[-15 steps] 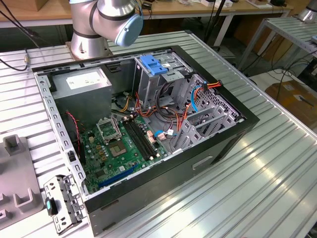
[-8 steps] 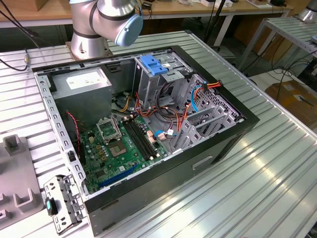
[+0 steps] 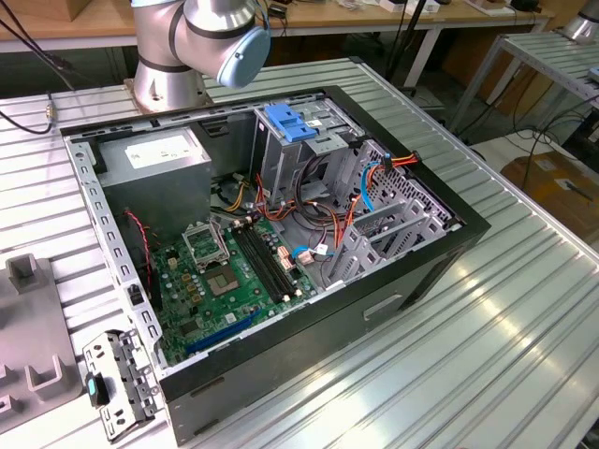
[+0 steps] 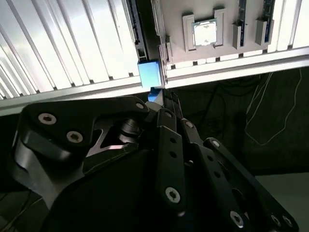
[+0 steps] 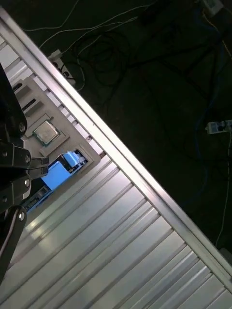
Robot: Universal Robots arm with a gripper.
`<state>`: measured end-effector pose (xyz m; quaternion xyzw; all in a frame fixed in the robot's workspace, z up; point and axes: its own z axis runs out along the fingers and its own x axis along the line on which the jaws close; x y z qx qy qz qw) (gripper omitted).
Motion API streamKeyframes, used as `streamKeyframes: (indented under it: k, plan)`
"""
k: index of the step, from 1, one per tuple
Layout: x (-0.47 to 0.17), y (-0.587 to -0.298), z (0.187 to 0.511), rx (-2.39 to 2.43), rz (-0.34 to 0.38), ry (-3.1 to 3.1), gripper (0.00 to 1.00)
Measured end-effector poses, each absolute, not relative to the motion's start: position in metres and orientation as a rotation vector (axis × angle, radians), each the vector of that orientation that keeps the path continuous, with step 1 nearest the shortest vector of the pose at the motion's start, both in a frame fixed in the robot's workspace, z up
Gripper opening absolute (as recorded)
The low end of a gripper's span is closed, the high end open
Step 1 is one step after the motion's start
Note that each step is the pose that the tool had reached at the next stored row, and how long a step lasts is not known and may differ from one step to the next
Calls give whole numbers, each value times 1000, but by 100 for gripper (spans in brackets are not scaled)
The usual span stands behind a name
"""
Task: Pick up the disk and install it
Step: 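Pick up the disk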
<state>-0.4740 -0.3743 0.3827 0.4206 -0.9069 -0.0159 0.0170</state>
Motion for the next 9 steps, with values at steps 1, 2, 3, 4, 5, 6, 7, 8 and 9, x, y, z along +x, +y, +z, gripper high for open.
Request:
streamKeyframes:
  k: [1, 2, 3, 4, 5, 6, 7, 8, 9]
  plan:
    - [-474, -374, 383, 1331, -49, -2808, 11]
    - [-474, -374, 383, 1355, -48, -2796, 11]
    - [-474, -374, 383, 1379, -47, -2784, 11]
    - [-474, -374, 383, 1399, -46, -2775, 11]
    - [-474, -374, 383, 1430, -44, -2761, 11]
    - [-474, -374, 383, 1453, -40, -2754, 11]
    - [-474, -374, 382, 1467, -36, -2753, 17]
    - [-474, -374, 382, 1476, -31, -2754, 17]
    - [-474, -374, 382, 1491, -25, -2755, 24]
